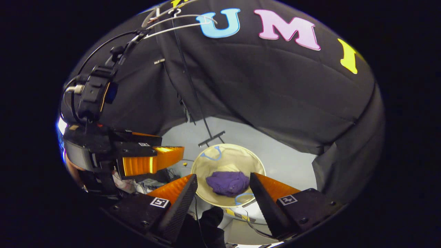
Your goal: Grasp the clothes on the hanger with both hands and then place them into the laundry hamper below.
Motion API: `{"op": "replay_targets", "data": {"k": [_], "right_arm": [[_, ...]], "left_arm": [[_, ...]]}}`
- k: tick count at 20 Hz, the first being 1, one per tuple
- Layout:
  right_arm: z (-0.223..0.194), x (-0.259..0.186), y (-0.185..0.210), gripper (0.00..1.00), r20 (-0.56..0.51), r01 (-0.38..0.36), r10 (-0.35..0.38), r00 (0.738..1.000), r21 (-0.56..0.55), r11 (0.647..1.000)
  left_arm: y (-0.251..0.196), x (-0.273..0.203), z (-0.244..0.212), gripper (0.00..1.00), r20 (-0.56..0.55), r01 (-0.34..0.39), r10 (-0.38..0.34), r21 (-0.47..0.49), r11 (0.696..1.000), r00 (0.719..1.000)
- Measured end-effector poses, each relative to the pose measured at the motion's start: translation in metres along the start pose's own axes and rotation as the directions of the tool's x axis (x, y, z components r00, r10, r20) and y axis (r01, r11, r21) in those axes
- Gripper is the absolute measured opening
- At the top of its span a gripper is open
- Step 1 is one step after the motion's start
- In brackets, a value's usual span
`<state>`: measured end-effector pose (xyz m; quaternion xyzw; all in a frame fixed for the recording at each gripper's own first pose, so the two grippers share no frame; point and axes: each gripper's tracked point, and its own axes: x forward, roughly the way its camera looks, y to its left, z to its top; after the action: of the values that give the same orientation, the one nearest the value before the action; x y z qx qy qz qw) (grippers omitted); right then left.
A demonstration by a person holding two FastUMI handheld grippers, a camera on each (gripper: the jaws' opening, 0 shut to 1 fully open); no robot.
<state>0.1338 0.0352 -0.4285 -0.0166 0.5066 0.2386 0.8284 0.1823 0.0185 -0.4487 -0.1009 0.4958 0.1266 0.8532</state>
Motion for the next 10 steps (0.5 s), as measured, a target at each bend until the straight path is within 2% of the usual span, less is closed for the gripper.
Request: {"op": "replay_targets", "data": {"k": [3, 5, 8, 10], "right_arm": [[0.030, -0.044, 0.011, 0.98, 0.156, 0.053, -0.054, 0.986, 0.005, 0.999], [0.057, -0.076, 0.024, 0.99, 0.280, 0.089, -0.086, 0.956, 0.002, 0.996], [0.086, -0.128, 0.042, 0.98, 0.458, 0.122, -0.114, 0.882, 0.012, 0.992], [0.101, -0.168, 0.053, 0.98, 0.573, 0.154, -0.142, 0.807, 0.028, 0.988]], "left_arm": [[0.005, -0.053, 0.027, 0.96, 0.160, 0.021, -0.036, 0.092, 0.995, 0.986], [0.007, -0.092, 0.044, 0.95, 0.280, 0.016, -0.065, 0.173, 0.985, 0.958], [0.006, -0.165, 0.055, 0.95, 0.434, 0.026, -0.131, 0.239, 0.971, 0.891], [-0.003, -0.210, 0.058, 0.95, 0.517, 0.049, -0.194, 0.280, 0.959, 0.834]]}}
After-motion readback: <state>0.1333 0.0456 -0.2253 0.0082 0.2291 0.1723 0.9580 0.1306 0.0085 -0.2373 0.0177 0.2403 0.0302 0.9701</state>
